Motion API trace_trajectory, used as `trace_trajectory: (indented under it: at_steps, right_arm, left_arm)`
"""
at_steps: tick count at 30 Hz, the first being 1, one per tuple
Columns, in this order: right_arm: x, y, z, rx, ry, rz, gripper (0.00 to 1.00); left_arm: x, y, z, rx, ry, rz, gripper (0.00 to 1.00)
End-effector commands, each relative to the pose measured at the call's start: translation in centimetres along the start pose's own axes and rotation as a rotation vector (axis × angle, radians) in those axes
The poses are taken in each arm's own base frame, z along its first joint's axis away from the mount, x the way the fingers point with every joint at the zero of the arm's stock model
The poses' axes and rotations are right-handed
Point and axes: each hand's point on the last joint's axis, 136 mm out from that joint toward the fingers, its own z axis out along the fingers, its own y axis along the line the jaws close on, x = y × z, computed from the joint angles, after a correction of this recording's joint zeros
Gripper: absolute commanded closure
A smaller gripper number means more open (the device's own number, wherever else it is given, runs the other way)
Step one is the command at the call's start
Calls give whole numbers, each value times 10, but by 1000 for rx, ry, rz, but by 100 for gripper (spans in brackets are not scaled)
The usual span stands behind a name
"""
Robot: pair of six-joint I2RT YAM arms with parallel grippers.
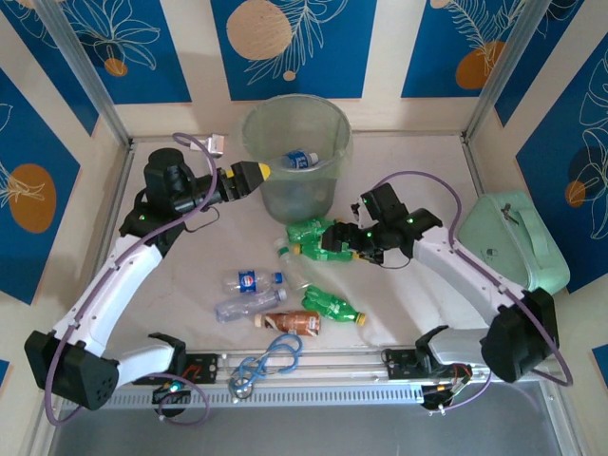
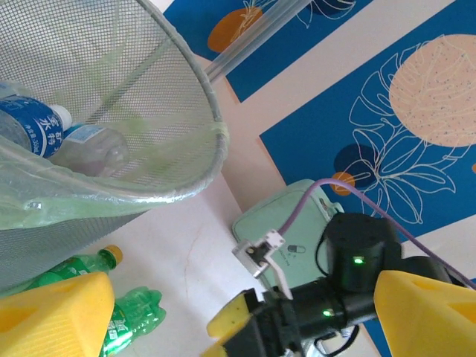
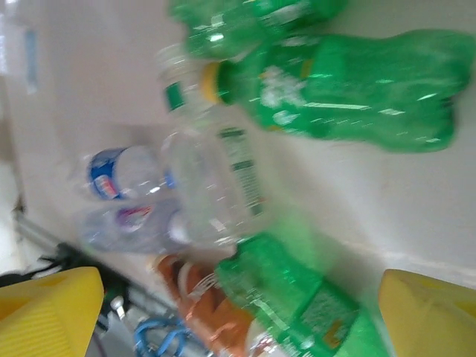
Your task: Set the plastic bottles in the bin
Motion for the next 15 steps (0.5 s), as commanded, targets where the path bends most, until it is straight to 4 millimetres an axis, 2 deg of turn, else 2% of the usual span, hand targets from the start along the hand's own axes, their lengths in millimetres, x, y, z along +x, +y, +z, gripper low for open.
trace_trajectory:
  at_steps: [1, 4, 6, 9, 15]
  right_arm:
    - [-14, -31, 12, 130, -24, 62, 4]
    - [-17, -37, 25, 157, 7, 72, 5]
    - [-7, -36, 33, 176, 39, 29, 5]
    - [22, -28, 41, 189, 103, -60, 5]
    - [81, -20, 46, 206, 242, -169, 5]
  left_arm:
    - [-9, -13, 0, 33, -35, 18, 11]
    - [-7, -12, -1, 26, -33, 13, 11]
    - [-5, -13, -3, 22, -29, 20, 11]
    - [-3, -8, -4, 2, -22, 27, 11]
    - [-4, -1, 6, 13, -27, -8, 12]
